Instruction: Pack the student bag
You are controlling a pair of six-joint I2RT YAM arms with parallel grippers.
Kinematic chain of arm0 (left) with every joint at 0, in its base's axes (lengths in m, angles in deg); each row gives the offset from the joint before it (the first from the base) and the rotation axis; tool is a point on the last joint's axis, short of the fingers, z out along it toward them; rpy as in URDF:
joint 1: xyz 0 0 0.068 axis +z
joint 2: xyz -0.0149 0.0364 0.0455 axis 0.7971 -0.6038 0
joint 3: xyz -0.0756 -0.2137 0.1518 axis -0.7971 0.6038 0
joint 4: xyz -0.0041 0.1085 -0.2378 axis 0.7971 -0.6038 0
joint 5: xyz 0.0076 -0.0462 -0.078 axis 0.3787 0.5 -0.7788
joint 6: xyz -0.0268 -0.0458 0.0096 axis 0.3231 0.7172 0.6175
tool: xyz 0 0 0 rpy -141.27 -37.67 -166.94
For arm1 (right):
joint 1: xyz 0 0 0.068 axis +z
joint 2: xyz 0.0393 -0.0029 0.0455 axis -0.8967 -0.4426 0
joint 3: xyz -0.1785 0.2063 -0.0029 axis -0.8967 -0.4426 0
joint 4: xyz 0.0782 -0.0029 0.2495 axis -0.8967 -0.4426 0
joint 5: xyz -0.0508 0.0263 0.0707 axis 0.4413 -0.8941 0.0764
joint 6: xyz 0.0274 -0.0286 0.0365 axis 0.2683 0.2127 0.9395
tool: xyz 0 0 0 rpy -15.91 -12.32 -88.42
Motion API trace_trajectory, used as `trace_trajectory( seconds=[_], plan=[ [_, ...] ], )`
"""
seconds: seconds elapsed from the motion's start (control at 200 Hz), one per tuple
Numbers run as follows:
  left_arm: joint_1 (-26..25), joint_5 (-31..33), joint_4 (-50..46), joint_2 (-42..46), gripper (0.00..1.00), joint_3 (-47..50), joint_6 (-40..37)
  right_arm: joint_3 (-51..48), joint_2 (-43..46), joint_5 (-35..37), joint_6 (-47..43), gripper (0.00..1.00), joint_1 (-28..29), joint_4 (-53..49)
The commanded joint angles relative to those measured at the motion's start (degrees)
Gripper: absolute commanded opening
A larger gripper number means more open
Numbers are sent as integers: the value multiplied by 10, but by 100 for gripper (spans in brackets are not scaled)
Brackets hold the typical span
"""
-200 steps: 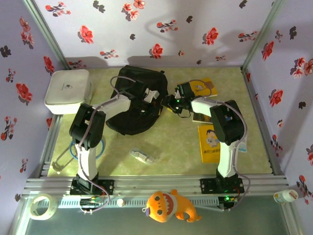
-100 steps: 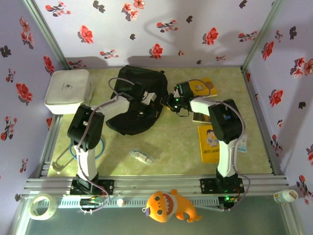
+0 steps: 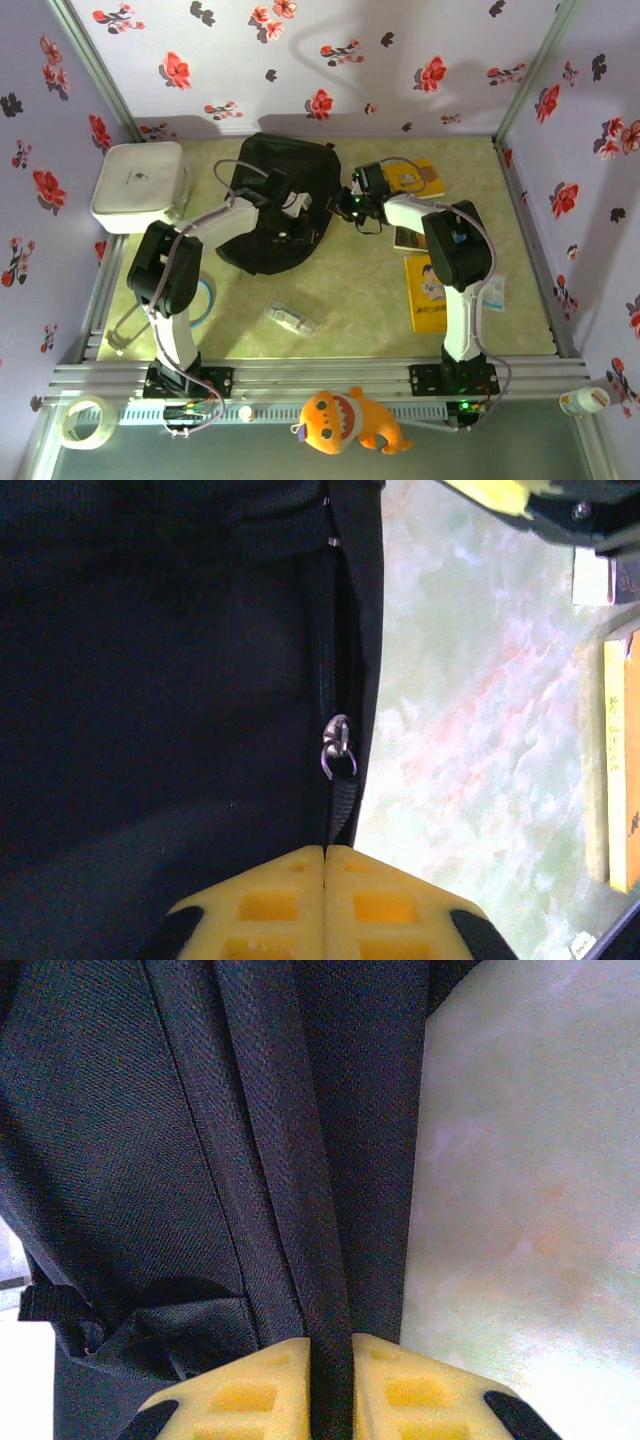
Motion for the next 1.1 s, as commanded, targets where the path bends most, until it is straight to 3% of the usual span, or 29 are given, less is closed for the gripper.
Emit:
trace_trajectory(
  seconds=[0.0,0.47,0.83,0.965,1.095],
  plan=[
    [3,7,-44,45,0,21,16,13,-16,41,-3,15,-1,-3],
    [4,41,-101,103,0,78,4,13,-19,47,-6,15,-1,-3],
    [4,135,-167,113,0,67,-31,63,-43,71,-23,10,-2,-54],
    [2,118,-146,112,0,61,-25,54,-17,41,-7,18,-2,-40],
    [-3,85,-121,109,0,48,-25,-1,48,24,15,36,0,-28]
  ],
)
